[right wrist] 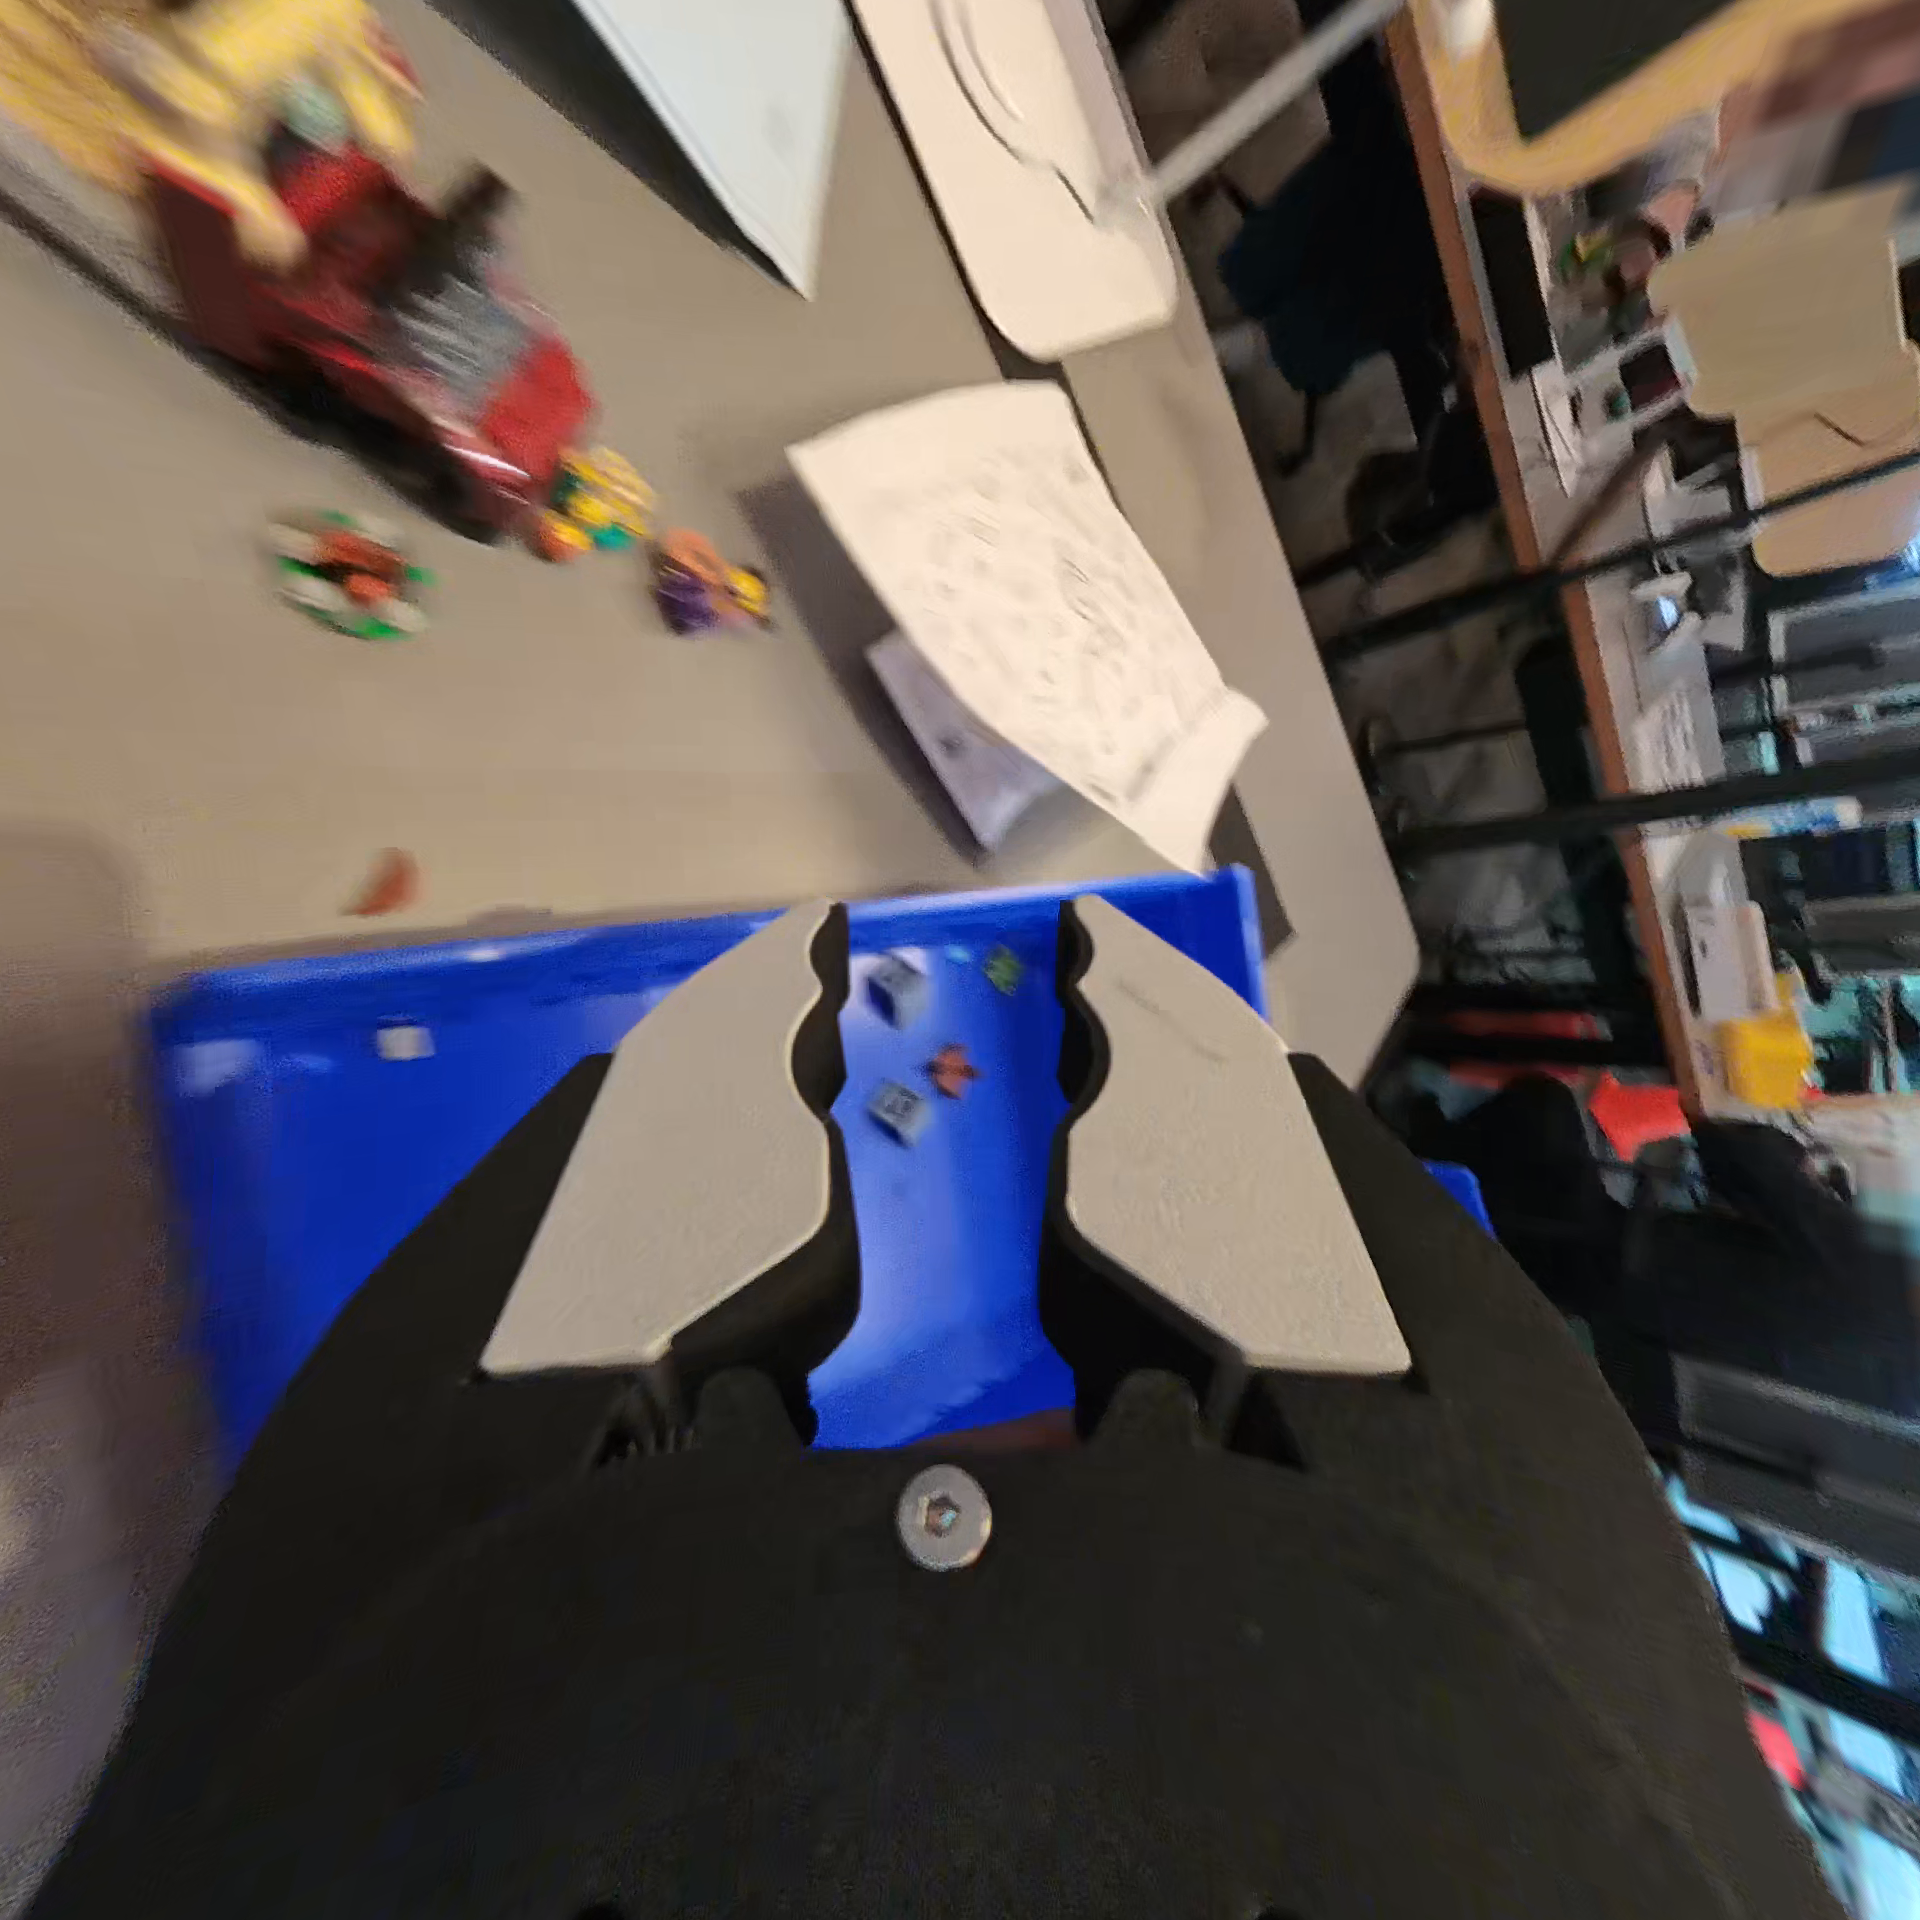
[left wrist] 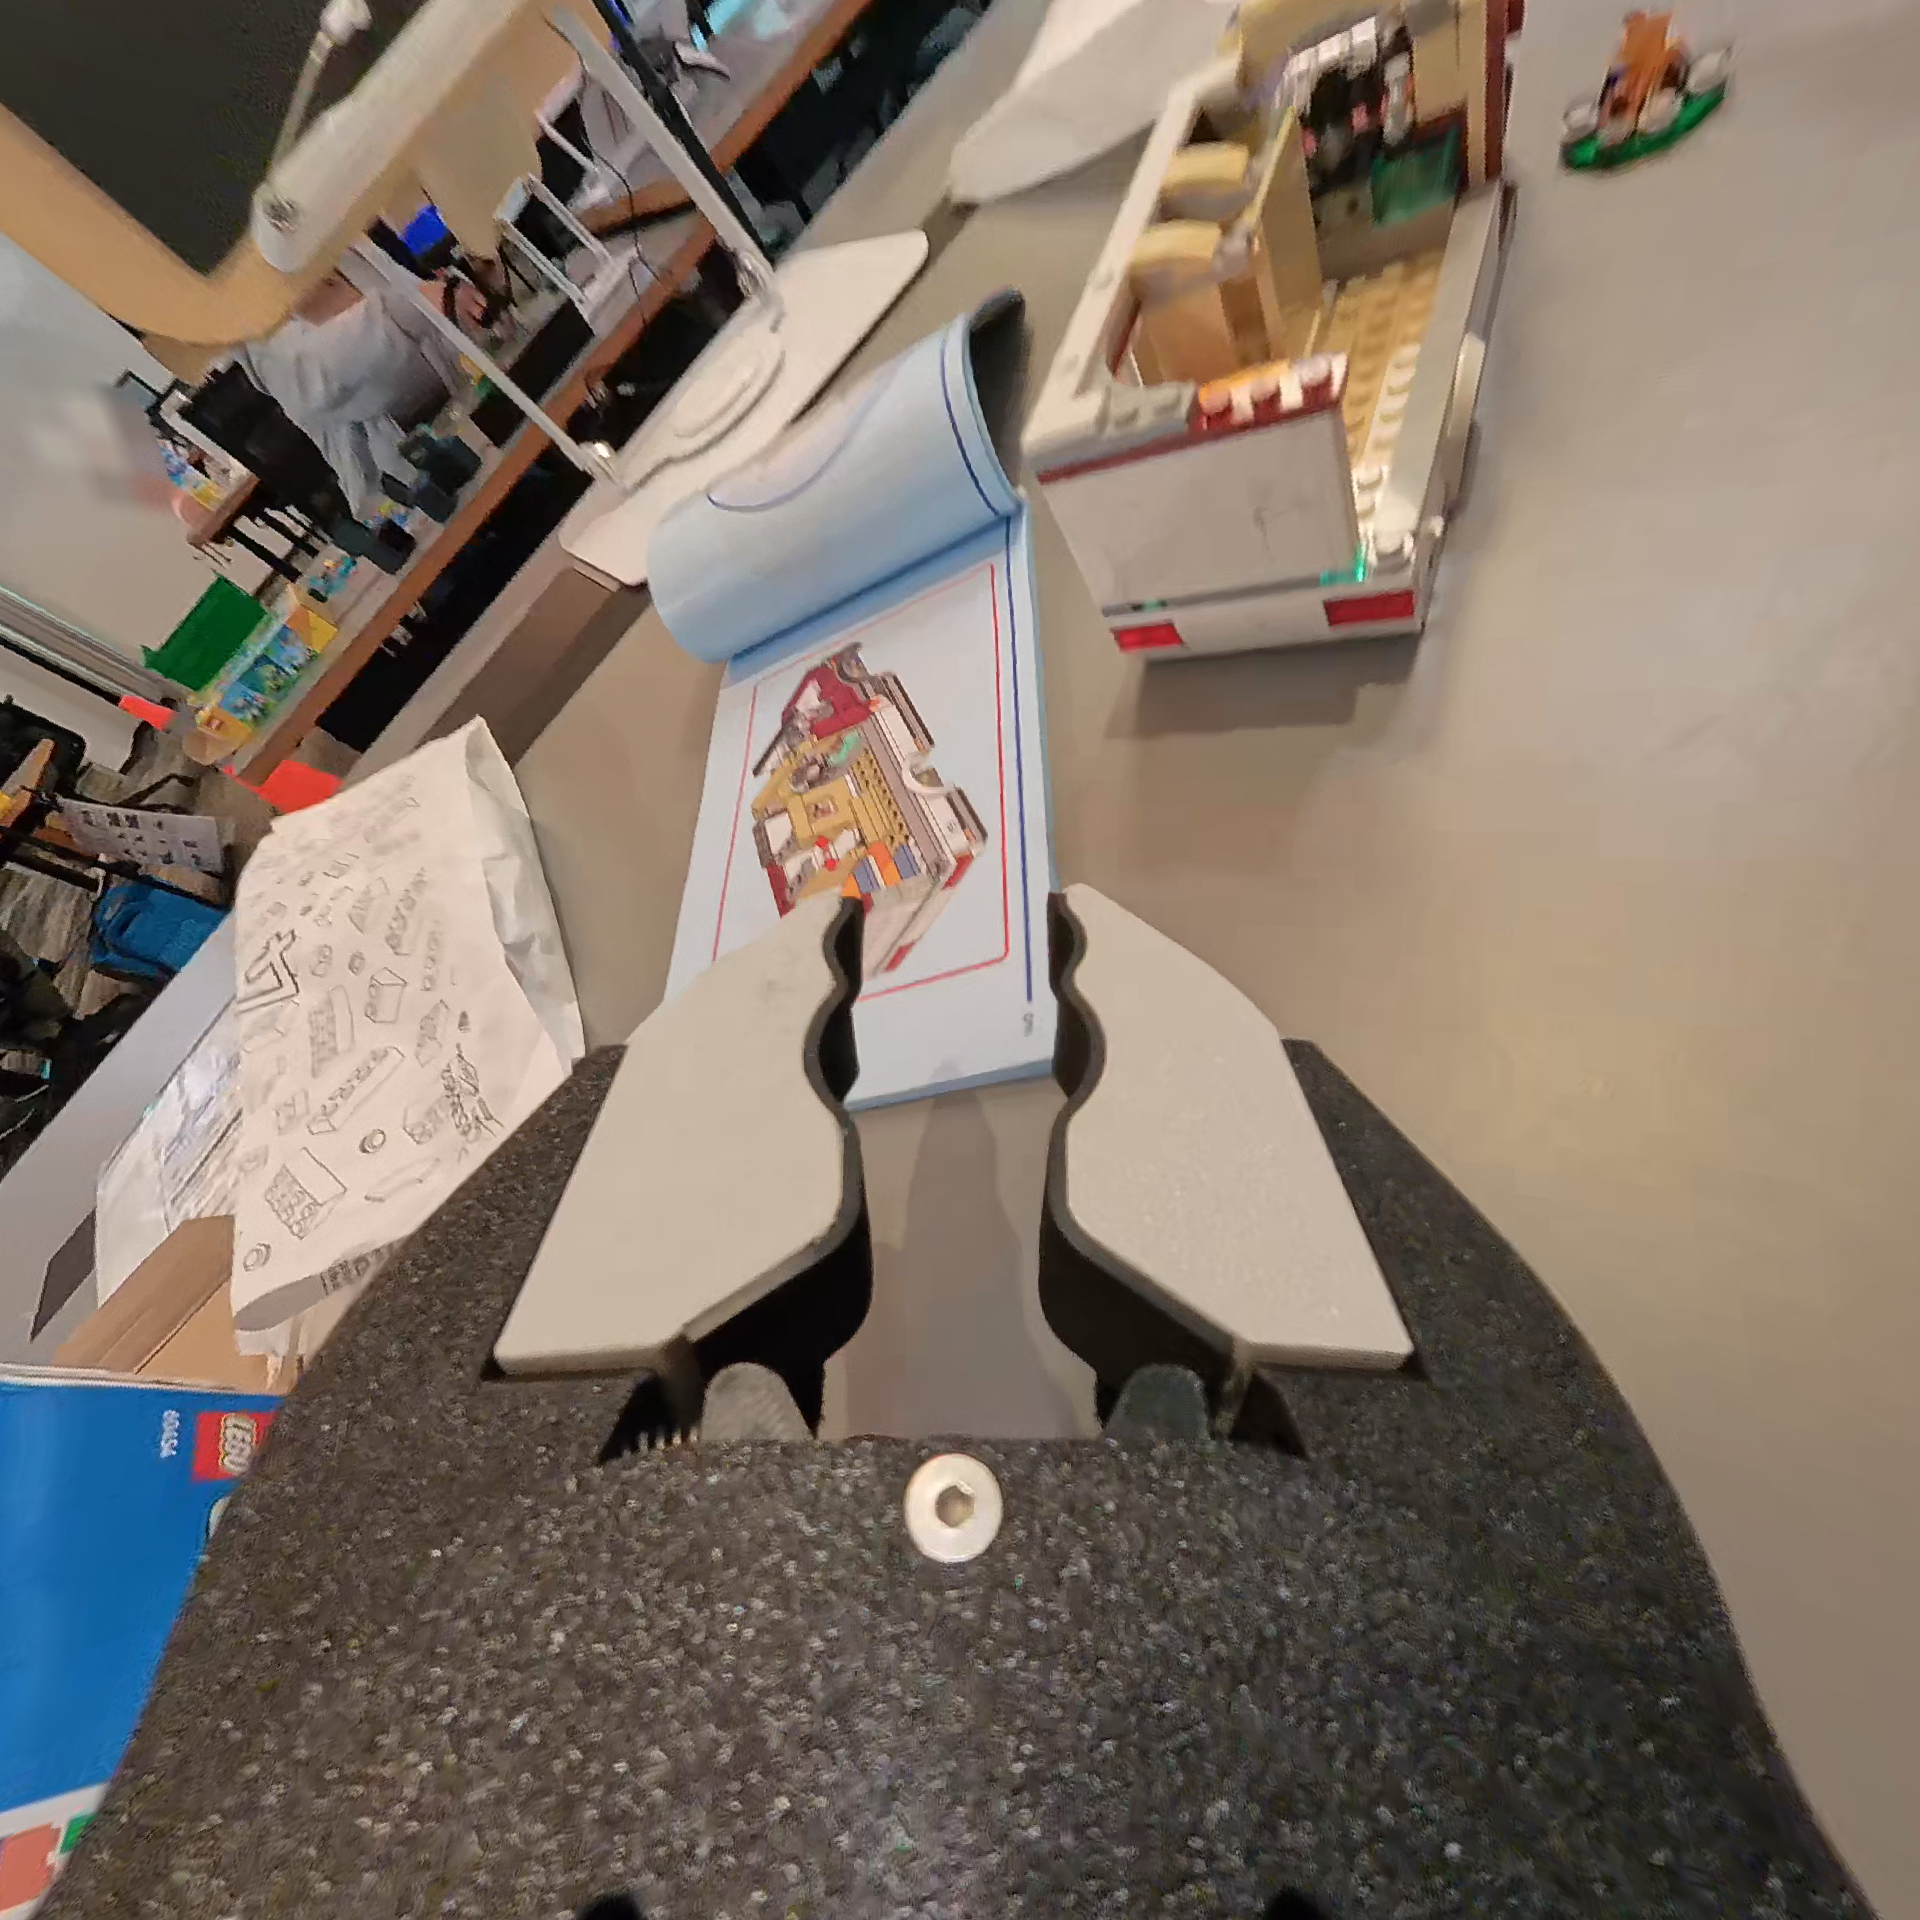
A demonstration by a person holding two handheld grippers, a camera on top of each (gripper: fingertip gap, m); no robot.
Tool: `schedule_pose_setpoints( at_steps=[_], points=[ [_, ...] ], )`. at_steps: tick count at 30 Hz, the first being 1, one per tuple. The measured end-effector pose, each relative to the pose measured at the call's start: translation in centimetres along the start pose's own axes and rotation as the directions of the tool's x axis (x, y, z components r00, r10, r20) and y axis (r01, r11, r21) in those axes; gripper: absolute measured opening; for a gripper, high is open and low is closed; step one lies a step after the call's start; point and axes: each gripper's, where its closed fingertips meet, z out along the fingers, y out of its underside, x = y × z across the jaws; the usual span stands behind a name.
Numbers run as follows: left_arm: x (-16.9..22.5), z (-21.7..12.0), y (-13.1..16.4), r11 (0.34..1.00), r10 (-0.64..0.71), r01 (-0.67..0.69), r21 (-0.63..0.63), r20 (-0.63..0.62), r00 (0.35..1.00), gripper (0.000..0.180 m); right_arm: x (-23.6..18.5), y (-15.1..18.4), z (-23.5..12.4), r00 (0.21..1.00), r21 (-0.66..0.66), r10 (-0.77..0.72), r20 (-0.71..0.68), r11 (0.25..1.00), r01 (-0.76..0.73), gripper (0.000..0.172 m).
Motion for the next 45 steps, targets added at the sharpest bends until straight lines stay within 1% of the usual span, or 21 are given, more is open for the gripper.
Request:
schedule_pose_setpoints(
  at_steps=[3, 6, 8, 10, 13, 16, 18, 19, 20, 22, 23, 25, 27, 30, 32, 34, 35, 41, 45],
  points=[
    [-0.7, 0.0, -1.4, 0.998, -0.014, 0.013, 0.069, 0.027, 1.0, 0.034, -7.3, -3.5, -1.8, 0.996, 0.157, -0.037, 0.08, 0.987, 0.024, 0.032],
    [-1.0, 0.4, -2.8, 0.993, -0.008, 0.004, 0.116, 0.038, 0.999, 0.035, -15.8, -7.7, -2.5, 0.965, 0.312, -0.091, 0.245, 0.95, 0.01, 0.028],
    [-0.7, 0.9, -4.2, 0.99, 0.021, -0.023, 0.14, 0.016, 1.0, 0.035, -20.9, -9.9, -2.0, 0.928, 0.381, -0.133, 0.348, 0.925, -0.01, 0.028],
    [0.1, 1.5, -6.5, 0.981, 0.085, -0.079, 0.176, -0.027, 0.996, 0.036, -24.7, -11.5, -0.9, 0.894, 0.423, -0.192, 0.405, 0.906, 0.003, 0.029],
    [1.5, 2.5, -10.9, 0.948, 0.198, -0.174, 0.265, -0.063, 0.978, 0.037, -28.3, -14.0, 0.0, 0.852, 0.504, -0.261, 0.454, 0.863, -0.005, 0.029],
    [3.4, 3.6, -14.9, 0.895, 0.242, -0.178, 0.408, -0.111, 0.964, 0.037, -30.2, -16.1, 0.6, 0.834, 0.555, -0.276, 0.479, 0.831, -0.044, 0.029],
    [4.4, 4.3, -16.0, 0.87, 0.224, -0.141, 0.472, -0.125, 0.967, 0.037, -31.2, -16.5, 1.3, 0.825, 0.544, -0.271, 0.496, 0.837, -0.052, 0.028],
    [5.0, 4.4, -16.1, 0.863, 0.217, -0.126, 0.489, -0.134, 0.967, 0.037, -31.5, -16.3, 1.7, 0.828, 0.528, -0.281, 0.486, 0.849, -0.022, 0.034],
    [5.7, 4.2, -15.9, 0.859, 0.228, -0.131, 0.495, -0.14, 0.963, 0.037, -31.8, -16.1, 1.7, 0.818, 0.534, -0.311, 0.484, 0.845, 0.005, 0.036],
    [6.6, 3.5, -15.2, 0.829, 0.287, -0.193, 0.525, -0.102, 0.953, 0.037, -31.6, -15.8, 1.9, 0.827, 0.537, -0.327, 0.458, 0.843, 0.036, 0.029],
    [6.9, 3.4, -14.6, 0.822, 0.304, -0.21, 0.529, -0.096, 0.948, 0.037, -31.7, -15.7, 1.9, 0.822, 0.535, -0.328, 0.465, 0.844, 0.034, 0.029],
    [7.8, 3.3, -13.8, 0.826, 0.32, -0.202, 0.526, -0.143, 0.937, 0.037, -31.8, -15.6, 2.0, 0.805, 0.517, -0.319, 0.501, 0.856, 0.018, 0.027],
    [8.5, 3.2, -13.6, 0.83, 0.323, -0.179, 0.529, -0.192, 0.927, 0.037, -31.9, -15.5, 2.1, 0.782, 0.494, -0.307, 0.542, 0.869, -0.002, 0.03],
    [9.7, 3.2, -13.2, 0.836, 0.34, -0.162, 0.525, -0.263, 0.903, 0.037, -31.7, -15.3, 2.2, 0.783, 0.492, -0.304, 0.543, 0.87, -0.003, 0.029],
    [10.7, 3.4, -12.4, 0.846, 0.372, -0.188, 0.498, -0.299, 0.879, 0.035, -31.6, -15.2, 2.1, 0.786, 0.5, -0.312, 0.533, 0.866, 0.004, 0.027],
    [11.4, 3.6, -11.9, 0.843, 0.41, -0.231, 0.487, -0.302, 0.861, 0.036, -31.6, -15.1, 2.0, 0.788, 0.506, -0.319, 0.527, 0.862, 0.011, 0.024],
    [11.7, 3.5, -11.8, 0.838, 0.425, -0.243, 0.489, -0.305, 0.852, 0.034, -31.6, -15.1, 2.0, 0.788, 0.509, -0.322, 0.524, 0.861, 0.013, 0.023],
    [12.6, 3.1, -11.7, 0.826, 0.459, -0.269, 0.495, -0.314, 0.831, 0.029, -31.8, -15.1, 1.8, 0.791, 0.525, -0.345, 0.505, 0.85, 0.035, 0.016],
    [12.8, 3.3, -11.5, 0.829, 0.467, -0.28, 0.485, -0.322, 0.824, 0.028, -31.8, -15.1, 1.7, 0.792, 0.53, -0.35, 0.501, 0.847, 0.039, 0.015]
  ],
)
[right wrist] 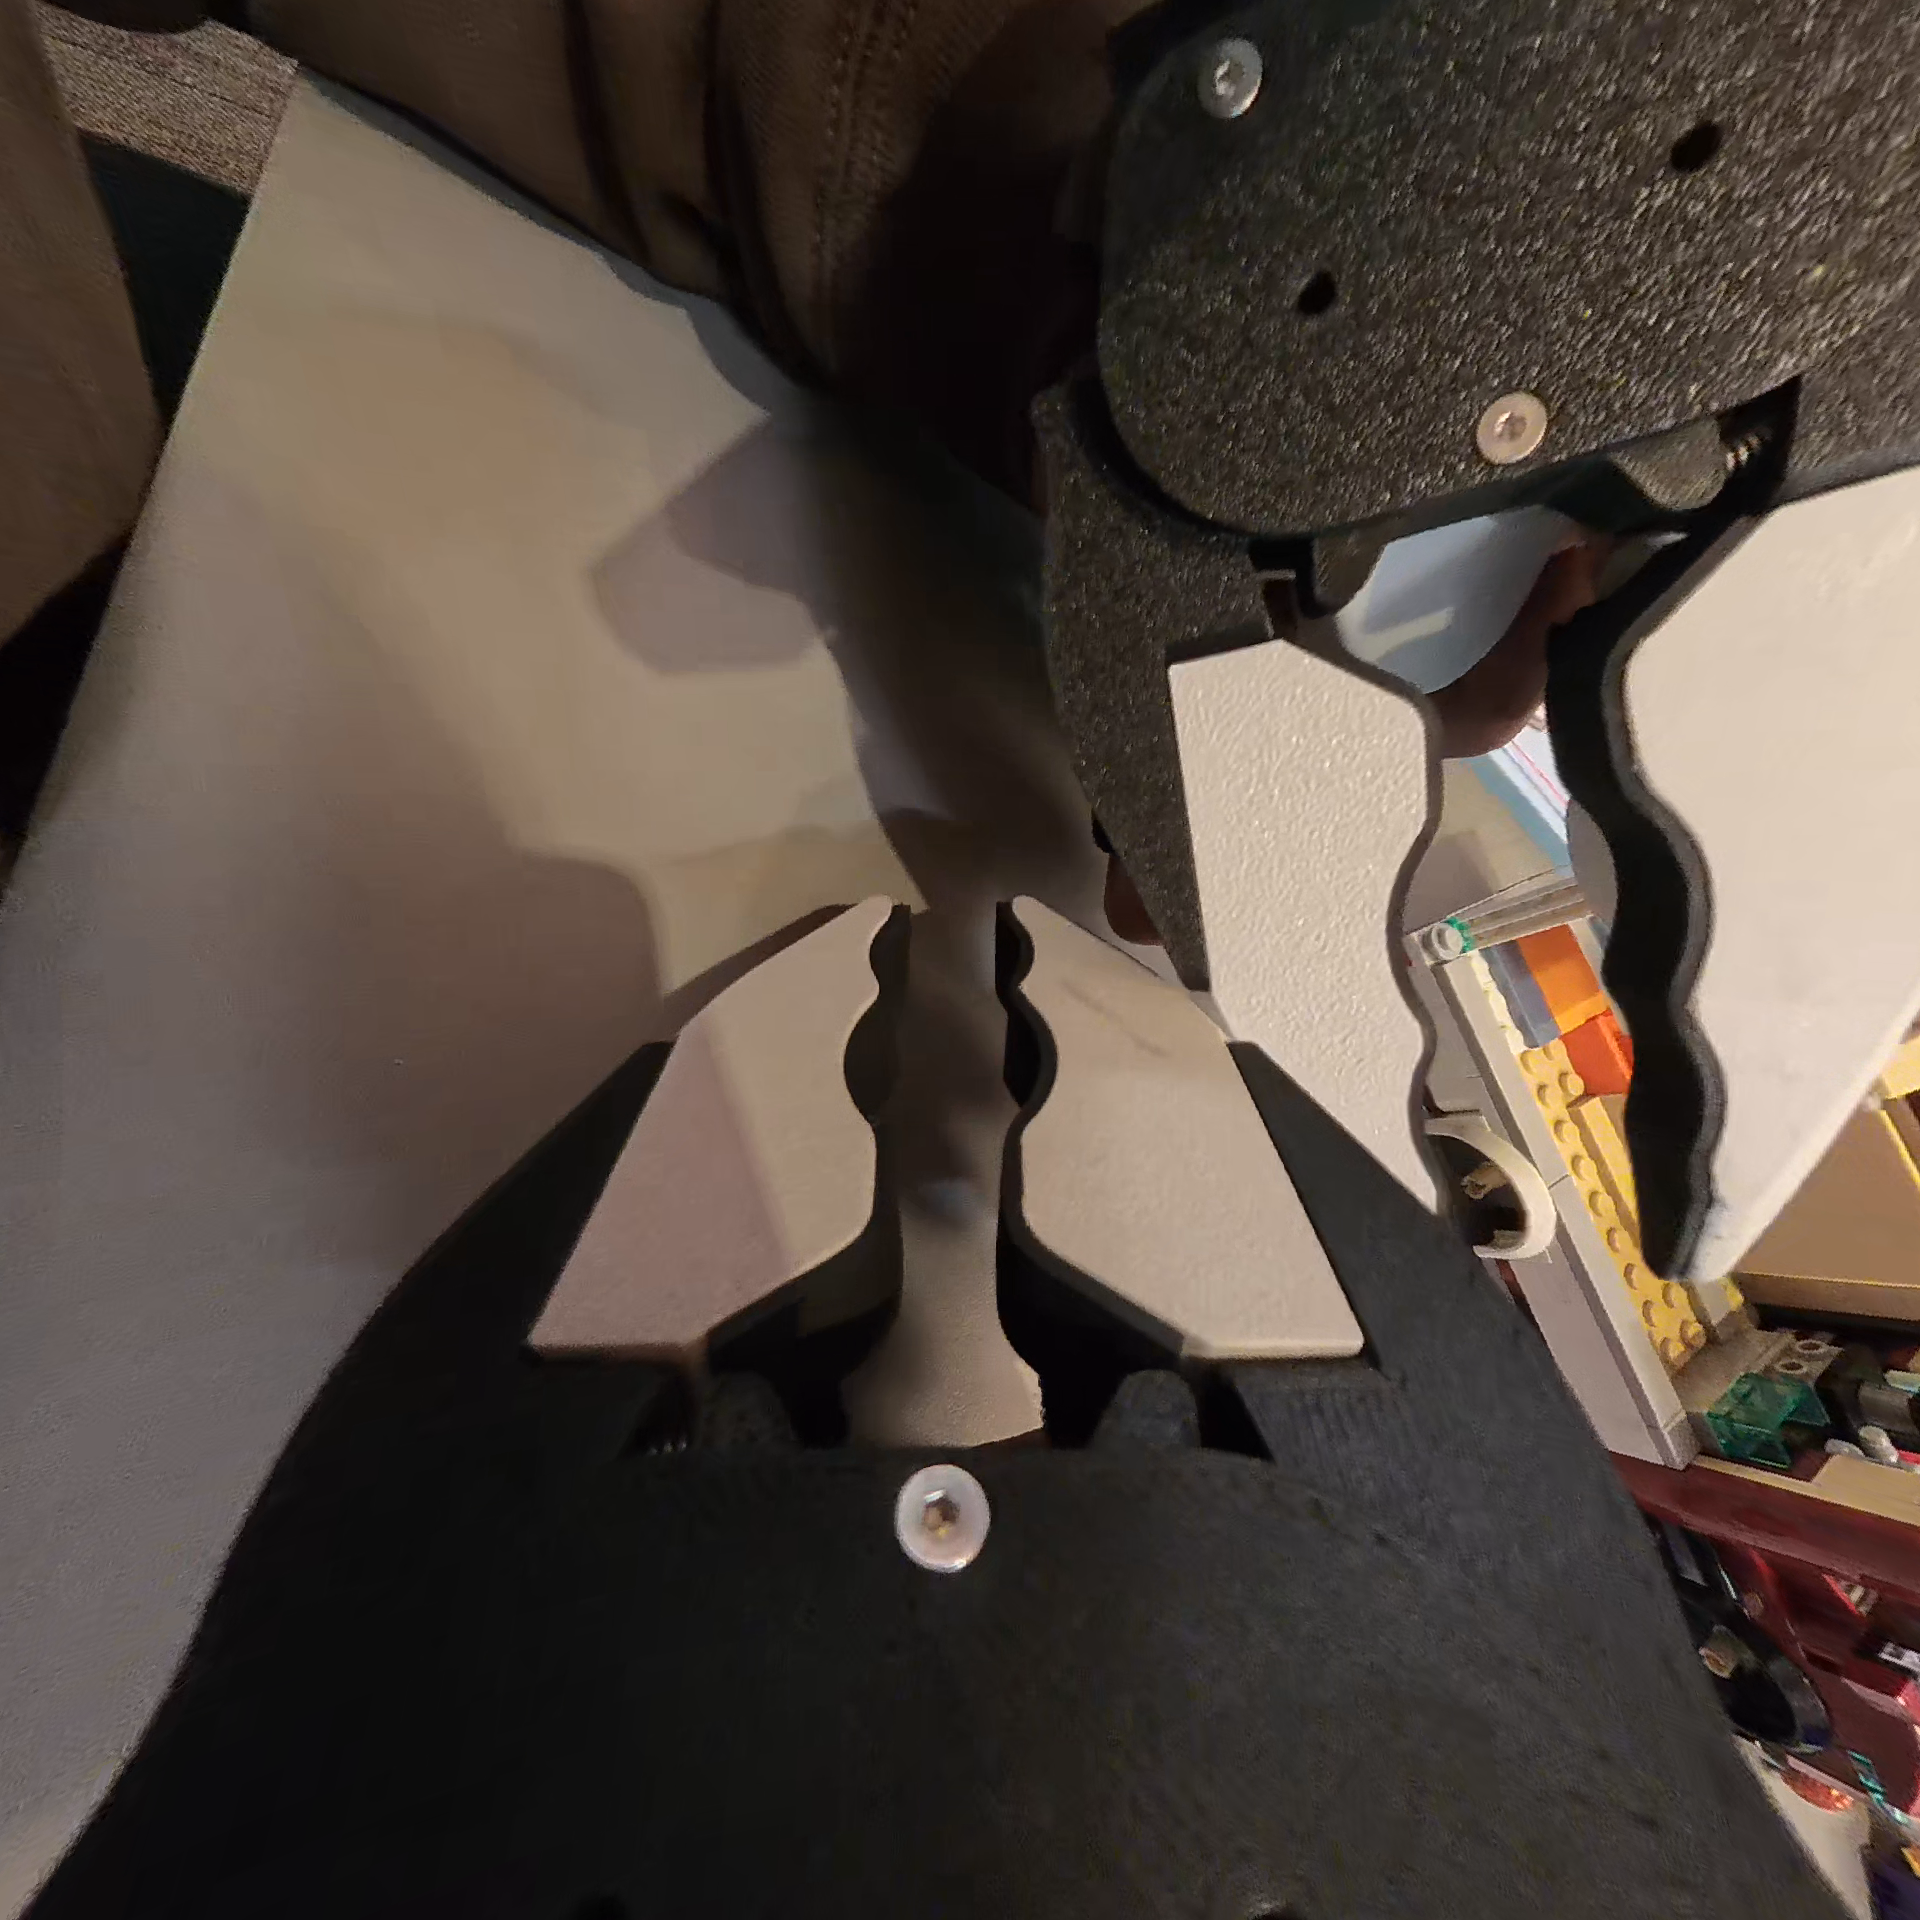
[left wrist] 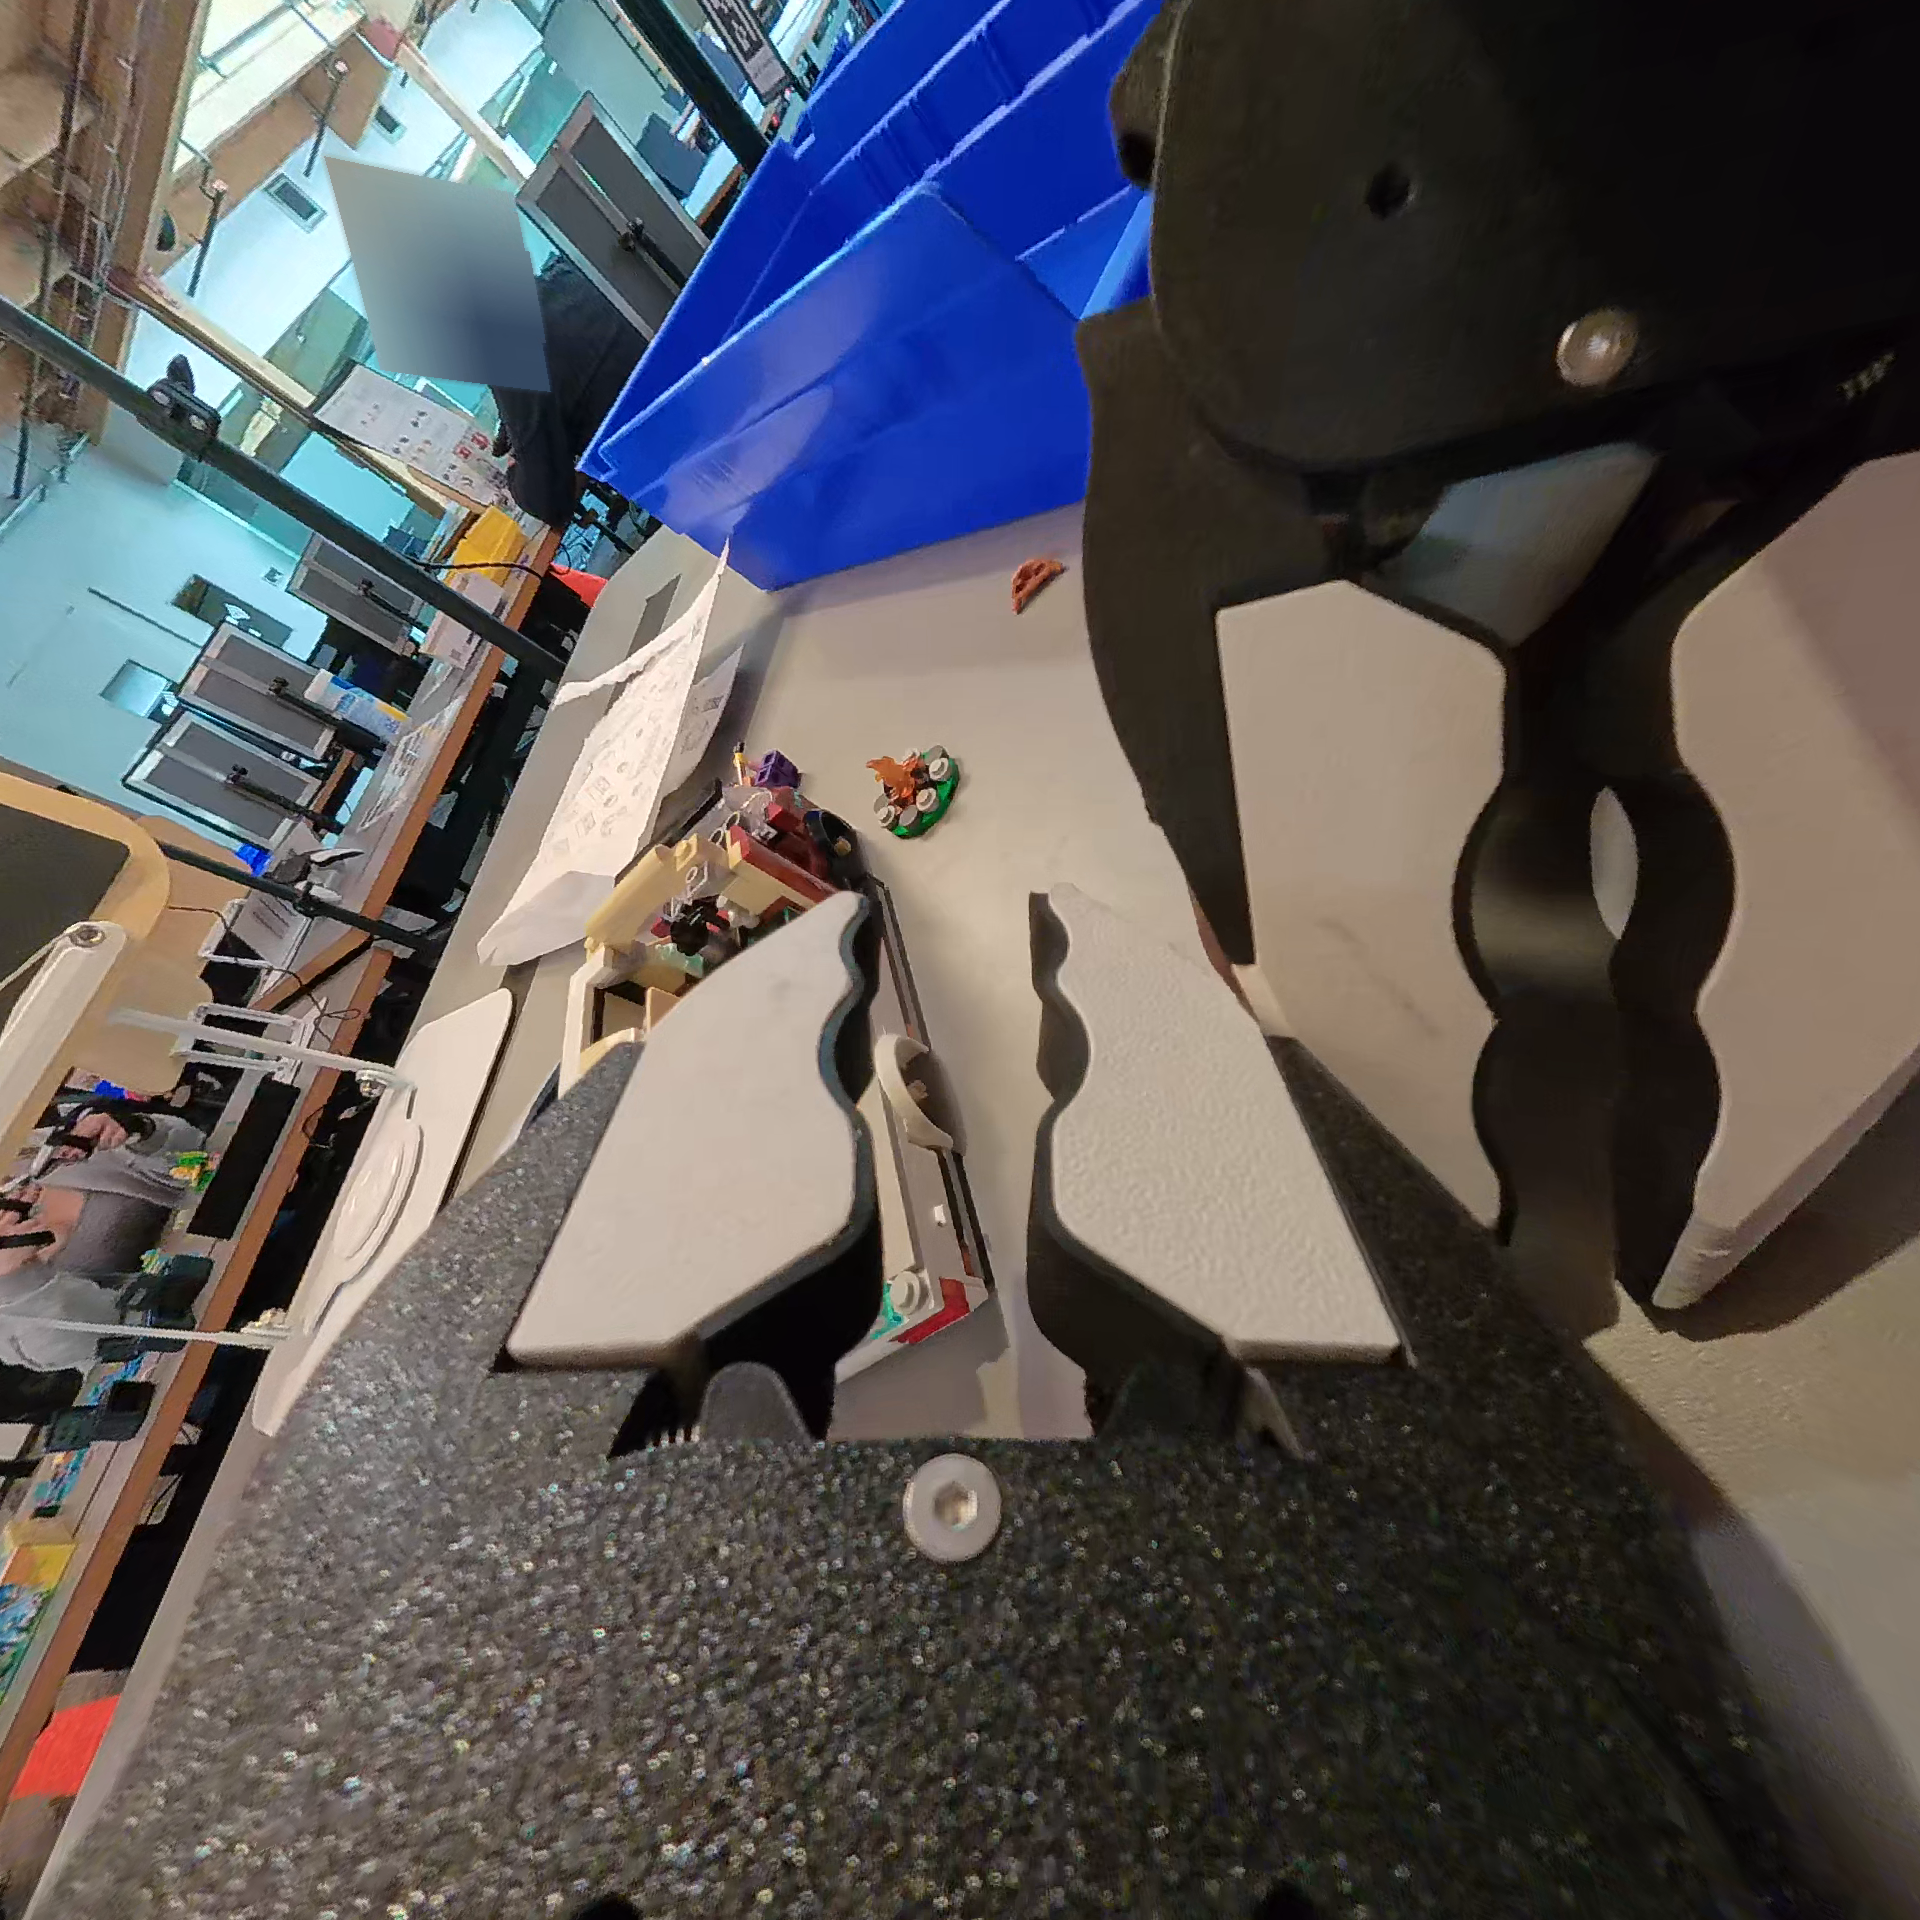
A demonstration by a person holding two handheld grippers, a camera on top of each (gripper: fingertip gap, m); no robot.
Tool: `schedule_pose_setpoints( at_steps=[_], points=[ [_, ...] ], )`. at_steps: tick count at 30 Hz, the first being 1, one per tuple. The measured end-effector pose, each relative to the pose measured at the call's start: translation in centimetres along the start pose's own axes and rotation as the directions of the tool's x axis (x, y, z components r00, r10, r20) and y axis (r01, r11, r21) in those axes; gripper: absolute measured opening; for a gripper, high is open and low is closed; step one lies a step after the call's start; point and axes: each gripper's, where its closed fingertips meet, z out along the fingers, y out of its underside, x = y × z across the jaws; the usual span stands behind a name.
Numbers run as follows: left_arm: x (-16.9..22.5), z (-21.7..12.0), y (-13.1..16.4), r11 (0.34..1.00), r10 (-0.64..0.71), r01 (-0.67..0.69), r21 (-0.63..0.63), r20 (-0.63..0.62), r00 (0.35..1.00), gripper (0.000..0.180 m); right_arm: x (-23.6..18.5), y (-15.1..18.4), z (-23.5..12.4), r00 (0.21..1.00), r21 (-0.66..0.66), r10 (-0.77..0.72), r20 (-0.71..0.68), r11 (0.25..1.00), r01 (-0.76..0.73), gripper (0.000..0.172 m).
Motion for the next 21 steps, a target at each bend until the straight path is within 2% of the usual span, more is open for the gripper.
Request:
schedule_pose_setpoints(
  at_steps=[10, 18, 21],
  points=[
    [0.5, 0.3, 0.7, 0.998, 0.049, -0.049, -0.046, -0.014, 0.999, 0.027, -0.3, 0.0, -0.1, 1.0, 0.003, -0.016, 0.011, 1.0, 0.016, 0.011],
    [1.1, 0.5, 1.1, 0.998, 0.02, -0.023, -0.058, -0.054, 0.998, 0.027, -0.4, -0.1, -0.1, 1.0, 0.004, -0.024, 0.018, 1.0, 0.024, 0.009],
    [1.7, 0.6, 1.3, 0.997, 0.019, -0.026, -0.068, -0.094, 0.995, 0.018, -0.5, -0.1, -0.1, 0.999, 0.004, -0.028, 0.018, 1.0, 0.028, 0.008]
  ],
)
